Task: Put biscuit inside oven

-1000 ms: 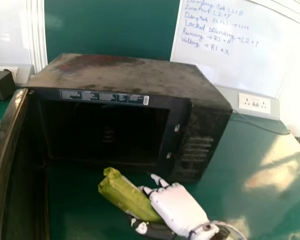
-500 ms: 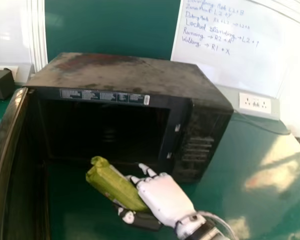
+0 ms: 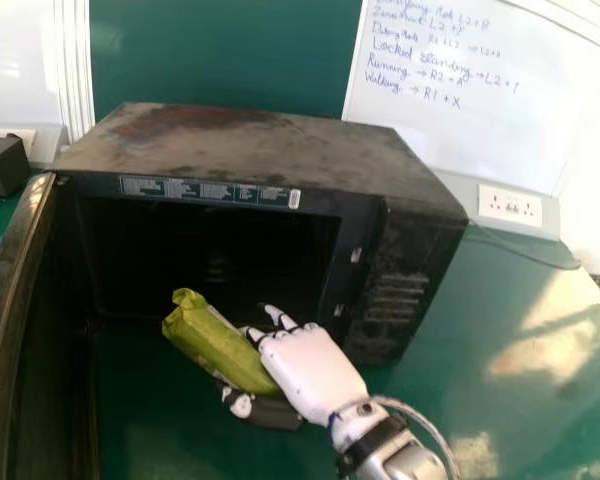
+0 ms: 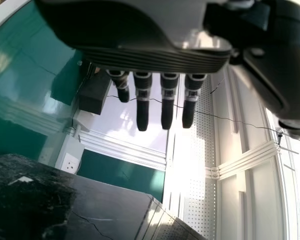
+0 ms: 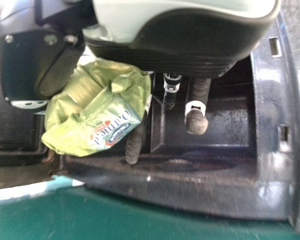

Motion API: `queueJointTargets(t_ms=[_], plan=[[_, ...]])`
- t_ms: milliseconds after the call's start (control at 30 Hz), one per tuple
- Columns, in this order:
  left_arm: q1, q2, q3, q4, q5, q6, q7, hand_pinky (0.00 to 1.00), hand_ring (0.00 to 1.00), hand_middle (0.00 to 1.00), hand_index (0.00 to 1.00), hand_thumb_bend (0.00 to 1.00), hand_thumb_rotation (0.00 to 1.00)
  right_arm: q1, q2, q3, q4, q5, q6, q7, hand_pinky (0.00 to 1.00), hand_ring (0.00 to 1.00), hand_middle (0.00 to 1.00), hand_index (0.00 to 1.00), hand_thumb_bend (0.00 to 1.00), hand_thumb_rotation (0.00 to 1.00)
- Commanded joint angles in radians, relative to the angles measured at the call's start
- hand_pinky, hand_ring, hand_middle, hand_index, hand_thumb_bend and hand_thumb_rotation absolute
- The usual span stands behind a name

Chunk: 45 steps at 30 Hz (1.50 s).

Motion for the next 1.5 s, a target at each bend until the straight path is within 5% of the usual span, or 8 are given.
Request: queueJointTargets(t_ms=[0, 700, 1233, 1467], plan=[[0.028, -0.055, -0.007, -0.009, 0.005, -0.006, 0.006, 0.89, 0.82, 0.89, 0.87, 0.70, 1.00, -0.042, 0.022, 0.011, 0.016, -0.003, 0.017, -0.022, 0.07, 0.15, 0.47, 0.49, 0.51, 0.00], [0.041, -0.053, -0.025, 0.001, 0.003, -0.029, 0.006, 0.96, 0.87, 0.92, 0.91, 0.66, 1.00, -0.356, 0.113, 0.081, 0.459, -0.007, 0.107, -0.197, 0.08, 0.15, 0.46, 0.49, 0.51, 0.00], [0.045, -0.049, -0.037, 0.014, -0.008, -0.045, -0.010, 0.97, 0.87, 0.92, 0.91, 0.62, 1.00, -0.751, 0.204, 0.136, 1.251, 0.122, 0.046, -0.509, 0.06, 0.13, 0.46, 0.49, 0.51, 0.00], [0.052, -0.049, -0.044, 0.014, -0.010, -0.047, -0.014, 1.00, 0.86, 0.91, 0.90, 0.62, 1.00, -0.866, 0.234, 0.155, 1.484, 0.175, 0.031, -0.596, 0.07, 0.14, 0.47, 0.49, 0.51, 0.00]])
